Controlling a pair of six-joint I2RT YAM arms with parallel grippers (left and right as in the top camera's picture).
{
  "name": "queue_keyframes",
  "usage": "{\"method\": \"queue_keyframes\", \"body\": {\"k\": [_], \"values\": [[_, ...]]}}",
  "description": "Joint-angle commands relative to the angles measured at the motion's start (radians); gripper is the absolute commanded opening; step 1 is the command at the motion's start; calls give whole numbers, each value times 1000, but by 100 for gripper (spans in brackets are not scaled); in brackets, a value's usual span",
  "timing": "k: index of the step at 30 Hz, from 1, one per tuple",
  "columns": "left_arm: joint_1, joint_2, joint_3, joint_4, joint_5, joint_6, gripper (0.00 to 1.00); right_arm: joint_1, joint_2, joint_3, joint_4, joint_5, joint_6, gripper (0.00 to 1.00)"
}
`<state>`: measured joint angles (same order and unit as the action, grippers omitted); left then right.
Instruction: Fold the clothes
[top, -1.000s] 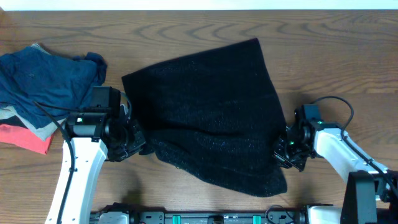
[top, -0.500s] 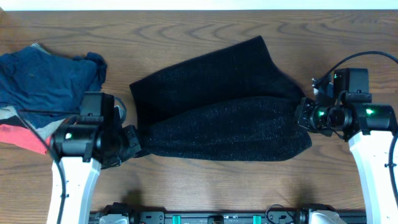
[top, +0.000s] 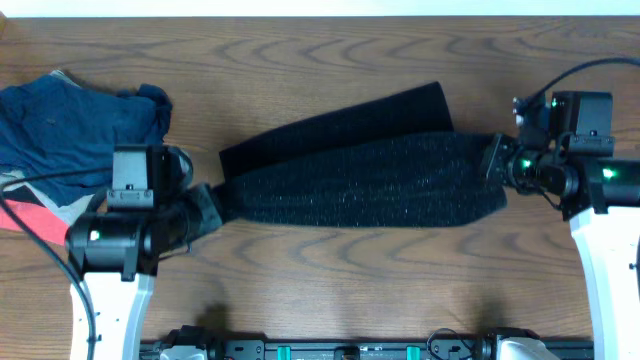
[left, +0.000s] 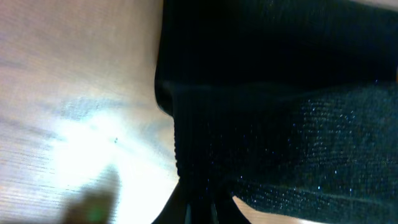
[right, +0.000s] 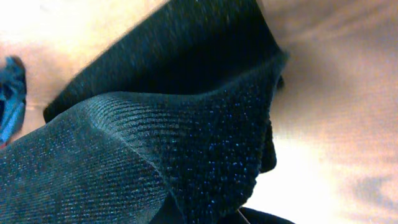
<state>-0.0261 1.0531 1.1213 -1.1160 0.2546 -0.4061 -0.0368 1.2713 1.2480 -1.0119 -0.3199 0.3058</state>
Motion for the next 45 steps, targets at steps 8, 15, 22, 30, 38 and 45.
{"method": "queue_keyframes", "body": {"k": [8,15,22,30,38,45], "values": [[8,251,29,255,-169,-88,6,57,229,27,336,27,-14,1],[8,457,29,447,-222,-105,7,116,403,27,640,29,-15,2],[8,619,29,526,-216,-108,40,134,594,27,837,32,-15,84],[8,634,29,365,-191,-104,78,107,593,27,745,-25,-35,99],[8,639,18,420,-24,-9,96,128,512,27,632,-143,-66,99],[20,690,-1,486,53,21,97,185,504,27,545,-108,-105,99]]}}
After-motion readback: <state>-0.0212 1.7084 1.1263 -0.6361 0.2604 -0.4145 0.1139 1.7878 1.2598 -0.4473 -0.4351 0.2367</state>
